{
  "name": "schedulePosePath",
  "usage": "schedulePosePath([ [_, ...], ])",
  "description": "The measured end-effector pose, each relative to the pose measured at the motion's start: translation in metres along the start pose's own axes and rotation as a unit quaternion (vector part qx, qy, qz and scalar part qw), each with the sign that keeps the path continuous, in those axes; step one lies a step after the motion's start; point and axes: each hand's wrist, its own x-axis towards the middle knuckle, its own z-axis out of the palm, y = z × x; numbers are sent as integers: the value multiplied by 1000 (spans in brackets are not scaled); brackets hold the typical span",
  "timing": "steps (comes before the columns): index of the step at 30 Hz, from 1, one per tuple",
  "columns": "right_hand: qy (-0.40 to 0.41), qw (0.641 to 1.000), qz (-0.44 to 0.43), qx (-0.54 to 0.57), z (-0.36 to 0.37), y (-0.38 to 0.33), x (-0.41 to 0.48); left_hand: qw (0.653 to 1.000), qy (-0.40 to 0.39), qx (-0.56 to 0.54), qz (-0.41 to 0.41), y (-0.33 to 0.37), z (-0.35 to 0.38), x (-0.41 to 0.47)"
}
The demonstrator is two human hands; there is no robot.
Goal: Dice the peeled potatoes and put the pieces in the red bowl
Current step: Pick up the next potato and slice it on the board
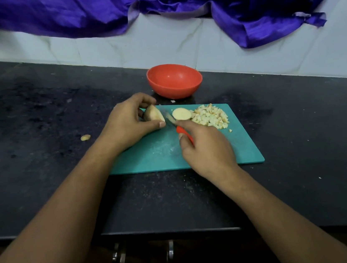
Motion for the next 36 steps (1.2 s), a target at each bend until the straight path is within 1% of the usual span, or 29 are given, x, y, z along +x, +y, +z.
schedulePosePath([
  [3,43,997,10,66,5,4,4,998,53,2,-24,-7,-7,4],
  [7,50,997,-11,61,9,5,5,995,81,9,-52,-15,-9,10],
  [10,61,995,-20,70,10,9,4,996,71,9,-56,-18,-6,14],
  [16,77,991,-32,102,17,18,8,997,44,56,-29,-19,-2,14],
  [19,86,984,-10,158,22,26,11,997,47,59,-14,-18,-2,11],
  [23,103,958,30,267,23,30,13,994,73,78,19,-12,-1,7],
  [26,124,921,69,363,18,30,17,988,96,101,65,2,4,6],
  [28,141,894,99,414,14,32,20,983,97,116,101,16,11,7],
  [30,157,867,124,457,12,34,22,981,72,127,129,33,19,8],
  [32,169,845,141,487,11,35,24,977,26,157,140,45,29,11],
  [36,164,831,144,511,9,37,23,956,-48,260,124,51,48,20],
])
